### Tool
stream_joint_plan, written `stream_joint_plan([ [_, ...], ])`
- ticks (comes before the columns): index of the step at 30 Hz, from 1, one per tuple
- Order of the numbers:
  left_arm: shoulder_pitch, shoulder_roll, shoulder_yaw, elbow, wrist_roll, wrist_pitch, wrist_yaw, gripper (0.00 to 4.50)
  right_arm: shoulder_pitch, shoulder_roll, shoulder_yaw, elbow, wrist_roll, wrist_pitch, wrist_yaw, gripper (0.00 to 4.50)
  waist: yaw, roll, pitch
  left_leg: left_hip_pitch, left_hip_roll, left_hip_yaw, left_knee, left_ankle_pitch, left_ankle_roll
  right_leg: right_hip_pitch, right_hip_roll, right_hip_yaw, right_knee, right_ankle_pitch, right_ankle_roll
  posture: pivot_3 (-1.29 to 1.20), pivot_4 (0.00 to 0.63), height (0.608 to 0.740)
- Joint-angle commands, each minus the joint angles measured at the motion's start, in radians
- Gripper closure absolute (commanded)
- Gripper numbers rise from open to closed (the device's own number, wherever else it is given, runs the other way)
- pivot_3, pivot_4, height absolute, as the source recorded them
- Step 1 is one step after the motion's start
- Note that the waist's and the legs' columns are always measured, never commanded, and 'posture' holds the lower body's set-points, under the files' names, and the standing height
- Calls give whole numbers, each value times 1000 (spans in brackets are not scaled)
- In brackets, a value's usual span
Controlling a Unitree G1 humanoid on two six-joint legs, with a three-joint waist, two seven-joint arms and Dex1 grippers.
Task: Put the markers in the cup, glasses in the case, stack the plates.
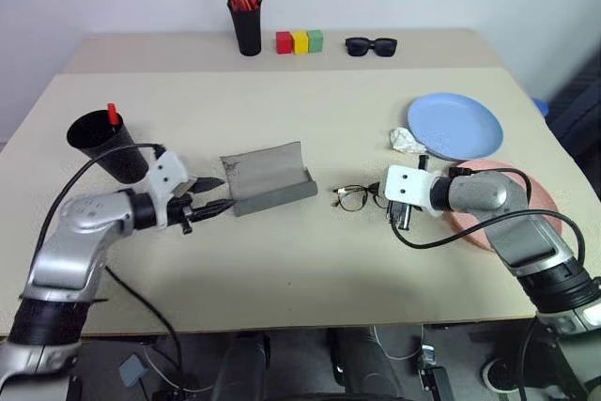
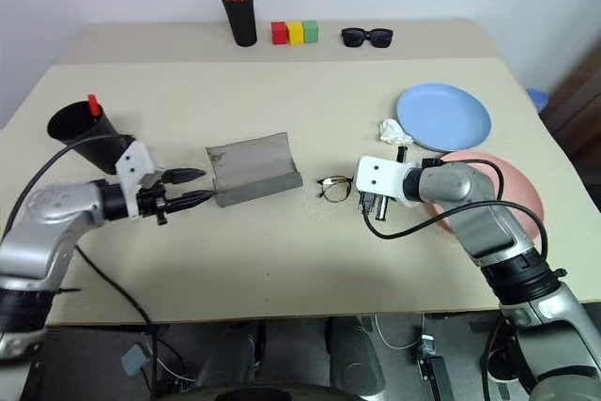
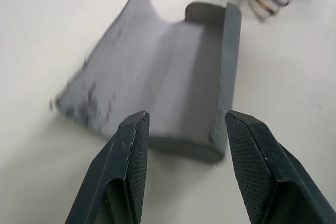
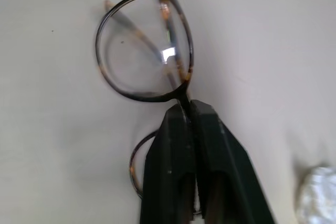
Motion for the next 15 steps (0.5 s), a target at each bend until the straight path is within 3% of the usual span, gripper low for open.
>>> stream_joint_plan([
  [1,130,8,111,-79,-4,6,66,2176,-78,53,-20,-86,39,18,9,4483,-7,0,0,1,0,0,0,0,0,0,0,0,0,0,-1,0,150,740],
  [6,243,-12,198,-112,-32,21,127,2176,-215,214,13,-115,77,81,-7,4483,-21,1,1,4,2,1,-1,0,0,0,2,1,3,-1,-3,0,150,740],
  [11,291,-5,230,-124,-42,26,141,2176,-366,466,131,43,10,80,-103,4483,-23,1,0,5,2,1,0,0,0,2,2,1,2,-1,-5,0,150,740],
  [15,278,-2,229,-141,-53,42,160,2176,-386,518,202,211,-79,-15,-163,4483,-6,0,0,4,2,0,-1,0,0,2,2,1,2,-1,-5,0,150,740],
])
